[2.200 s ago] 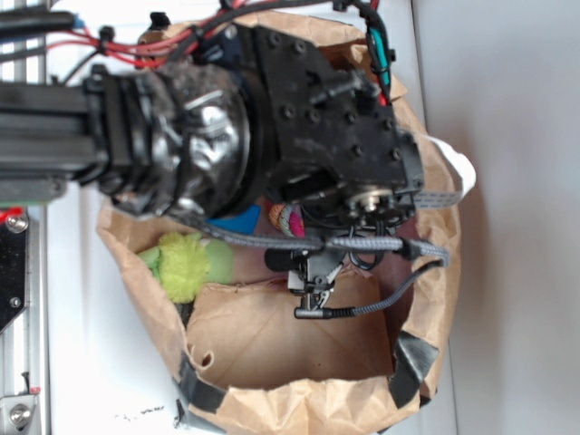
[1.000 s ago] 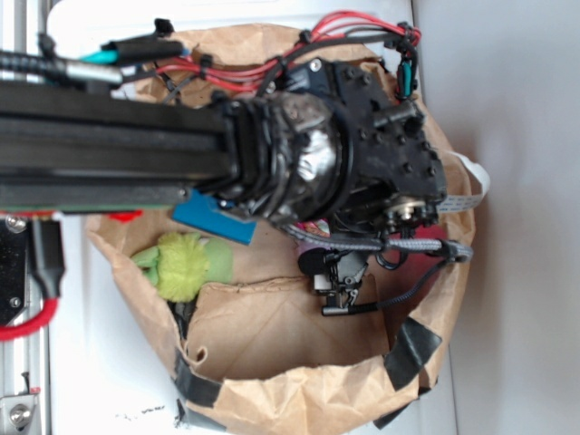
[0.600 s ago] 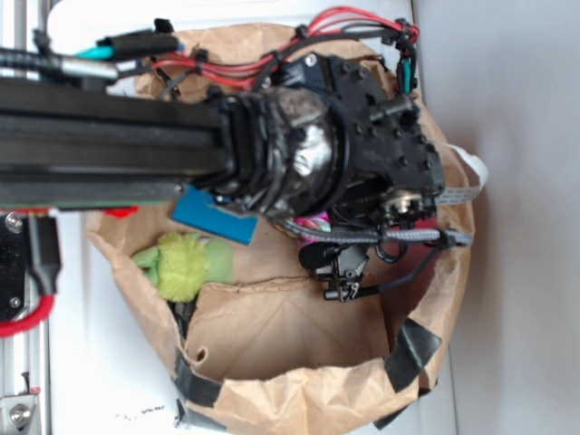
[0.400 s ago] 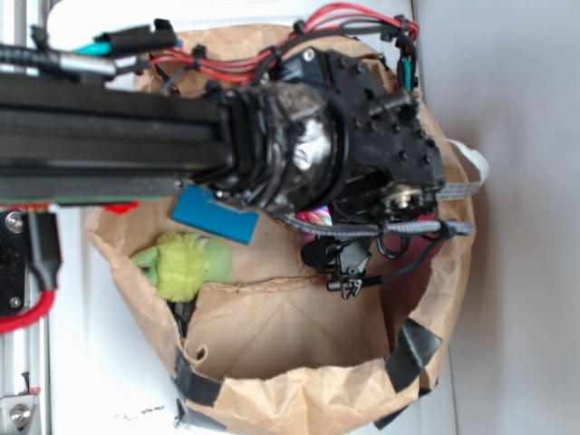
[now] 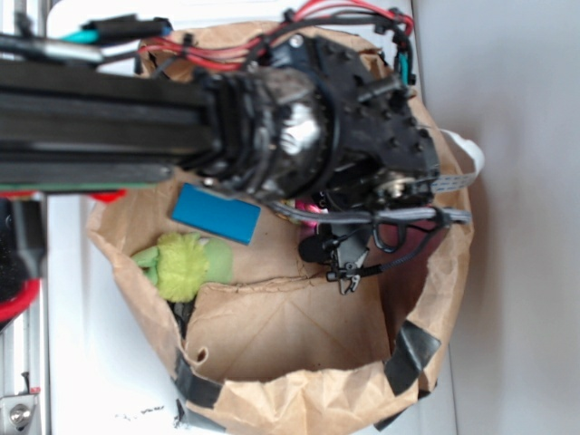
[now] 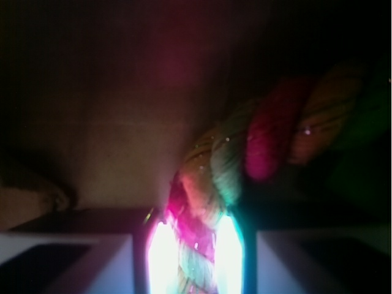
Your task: Grab the multicolored rope.
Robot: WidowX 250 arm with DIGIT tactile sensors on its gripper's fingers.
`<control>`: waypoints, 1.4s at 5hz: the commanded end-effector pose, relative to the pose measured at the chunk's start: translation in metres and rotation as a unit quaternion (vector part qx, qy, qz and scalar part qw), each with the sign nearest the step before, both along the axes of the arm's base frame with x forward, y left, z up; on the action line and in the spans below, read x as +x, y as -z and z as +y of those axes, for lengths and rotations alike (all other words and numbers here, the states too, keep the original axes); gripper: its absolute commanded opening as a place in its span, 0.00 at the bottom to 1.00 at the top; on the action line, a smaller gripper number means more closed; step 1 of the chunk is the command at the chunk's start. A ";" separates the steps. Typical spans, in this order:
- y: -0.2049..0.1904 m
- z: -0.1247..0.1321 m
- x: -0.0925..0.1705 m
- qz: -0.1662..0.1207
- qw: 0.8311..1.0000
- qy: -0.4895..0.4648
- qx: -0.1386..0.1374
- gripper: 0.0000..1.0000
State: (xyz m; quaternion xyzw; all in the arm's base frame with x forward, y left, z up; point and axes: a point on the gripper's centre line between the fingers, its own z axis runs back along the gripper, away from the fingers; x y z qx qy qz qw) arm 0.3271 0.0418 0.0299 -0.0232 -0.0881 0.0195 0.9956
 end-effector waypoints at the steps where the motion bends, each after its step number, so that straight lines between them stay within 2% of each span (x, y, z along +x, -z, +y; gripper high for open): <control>1: -0.112 -0.020 -0.033 -0.072 0.997 -0.001 0.005 0.00; 2: -0.148 -0.027 -0.042 -0.077 0.997 0.002 -0.001 0.00; 4: -0.192 -0.030 -0.049 -0.052 0.999 -0.013 0.005 0.00; 7: -0.200 -0.020 -0.038 -0.044 0.998 -0.029 0.034 0.00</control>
